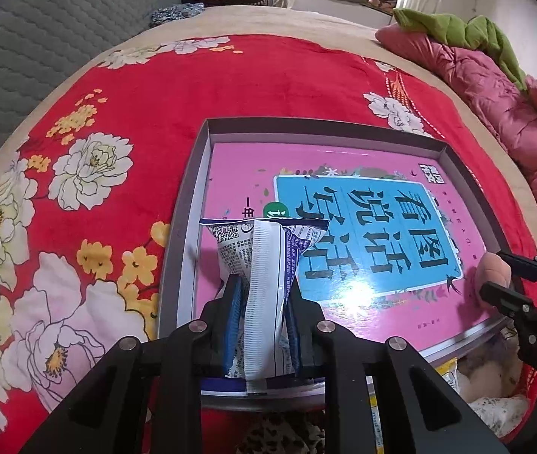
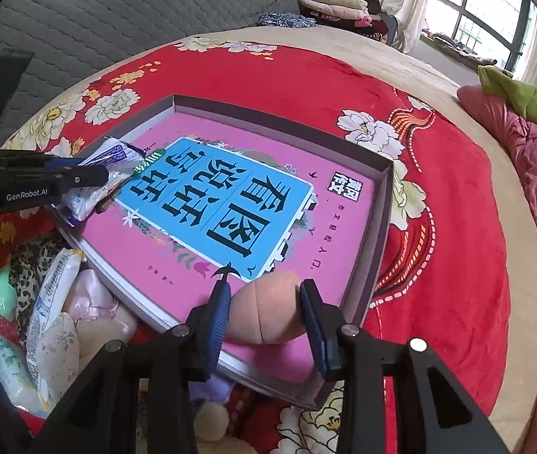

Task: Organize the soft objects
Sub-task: 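Carry the packet with the left tool while the right tool carries the sponge into the pink box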

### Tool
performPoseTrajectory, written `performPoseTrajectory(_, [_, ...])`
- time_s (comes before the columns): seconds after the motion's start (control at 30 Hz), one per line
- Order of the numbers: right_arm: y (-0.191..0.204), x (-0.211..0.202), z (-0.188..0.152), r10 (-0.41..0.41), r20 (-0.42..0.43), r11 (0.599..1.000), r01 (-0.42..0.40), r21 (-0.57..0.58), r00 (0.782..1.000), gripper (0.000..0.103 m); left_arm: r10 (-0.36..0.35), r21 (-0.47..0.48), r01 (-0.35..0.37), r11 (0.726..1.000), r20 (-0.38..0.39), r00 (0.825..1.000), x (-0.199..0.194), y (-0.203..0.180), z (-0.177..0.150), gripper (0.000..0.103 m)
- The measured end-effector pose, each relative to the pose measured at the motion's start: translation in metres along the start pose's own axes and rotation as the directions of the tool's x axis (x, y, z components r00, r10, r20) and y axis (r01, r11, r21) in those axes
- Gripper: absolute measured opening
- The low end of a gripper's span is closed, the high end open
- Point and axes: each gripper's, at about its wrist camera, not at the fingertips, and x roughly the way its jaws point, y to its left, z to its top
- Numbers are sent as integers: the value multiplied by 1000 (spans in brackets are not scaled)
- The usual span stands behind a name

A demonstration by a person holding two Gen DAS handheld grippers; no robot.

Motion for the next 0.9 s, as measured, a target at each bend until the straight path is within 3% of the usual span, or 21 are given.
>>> performPoseTrajectory(0.7, [1,-4,-6,-27,-33,999,25,-46,999,43,11,-6,-11,1000,-5,1000,-6,1,-3,25])
performPoseTrajectory(0.9, [-5,-11,-13,-61,-20,998,61,-16,998,51,16,-14,-16,1000,16,1000,-12,3,-3,42])
